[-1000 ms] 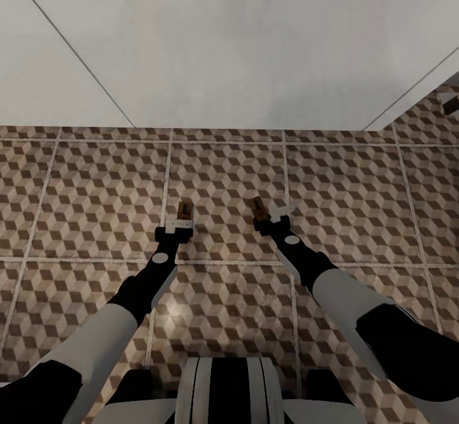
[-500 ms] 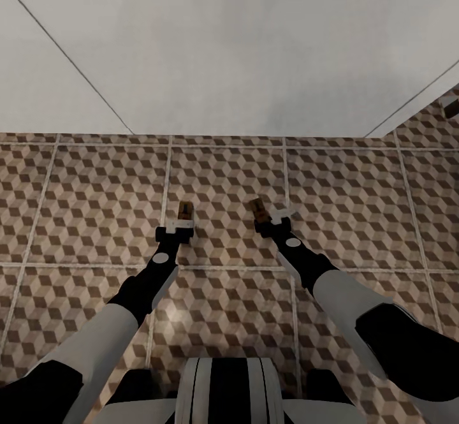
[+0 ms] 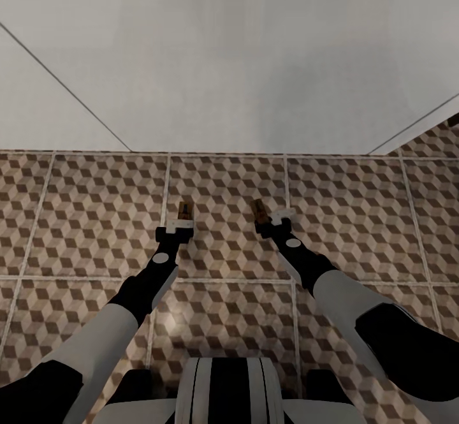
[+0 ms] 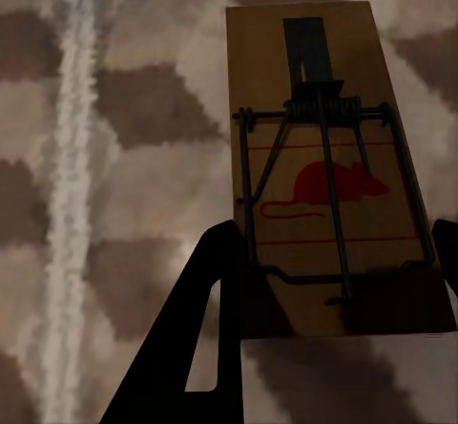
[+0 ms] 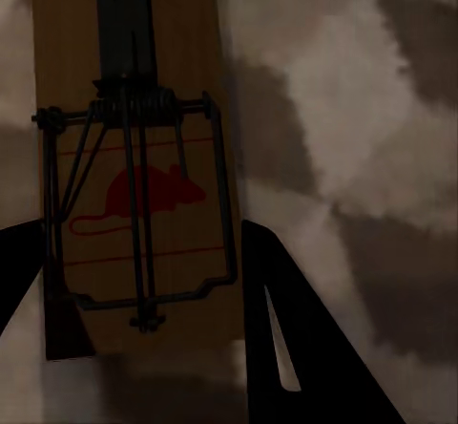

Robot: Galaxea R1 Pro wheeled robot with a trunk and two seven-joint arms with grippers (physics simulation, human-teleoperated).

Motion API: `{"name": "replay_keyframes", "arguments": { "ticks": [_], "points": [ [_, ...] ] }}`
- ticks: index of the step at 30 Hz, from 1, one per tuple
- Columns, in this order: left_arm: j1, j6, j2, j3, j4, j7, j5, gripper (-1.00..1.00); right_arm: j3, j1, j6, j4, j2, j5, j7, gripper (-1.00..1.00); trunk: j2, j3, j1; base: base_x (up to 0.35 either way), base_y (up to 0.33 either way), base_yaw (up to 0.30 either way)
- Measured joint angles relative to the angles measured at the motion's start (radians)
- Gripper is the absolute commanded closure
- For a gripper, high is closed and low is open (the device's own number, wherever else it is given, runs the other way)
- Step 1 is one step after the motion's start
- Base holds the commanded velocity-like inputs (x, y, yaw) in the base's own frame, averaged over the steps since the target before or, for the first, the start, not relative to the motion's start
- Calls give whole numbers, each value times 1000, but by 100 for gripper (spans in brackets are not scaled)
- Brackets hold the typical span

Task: Take the four mousetraps from the cabinet in the bathroom and place them on the bathroom floor. Make sure all four end up on the same floor surface, and ensure that at least two of them are either under or directly next to the same bathroom sink.

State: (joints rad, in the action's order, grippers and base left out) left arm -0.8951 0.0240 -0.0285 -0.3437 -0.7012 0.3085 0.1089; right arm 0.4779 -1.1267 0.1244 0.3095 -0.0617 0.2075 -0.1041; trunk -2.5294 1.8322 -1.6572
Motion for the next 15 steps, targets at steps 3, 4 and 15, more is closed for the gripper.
{"name": "replay_keyframes", "arguments": {
  "ticks": [3, 4, 15],
  "points": [
    [0, 0, 0, 0, 0, 0, 0, 100, 0, 0, 0, -1, 0, 0, 0, 100, 0, 0, 0, 11, 2, 0],
    [0, 0, 0, 0, 0, 0, 0, 100, 0, 0, 0, -3, 0, 0, 0, 100, 0, 0, 0, 5, 34, 0],
    [0, 0, 0, 0, 0, 0, 0, 100, 0, 0, 19, -17, 0, 0, 0, 100, 0, 0, 0, 37, 65, 0]
  ]
}}
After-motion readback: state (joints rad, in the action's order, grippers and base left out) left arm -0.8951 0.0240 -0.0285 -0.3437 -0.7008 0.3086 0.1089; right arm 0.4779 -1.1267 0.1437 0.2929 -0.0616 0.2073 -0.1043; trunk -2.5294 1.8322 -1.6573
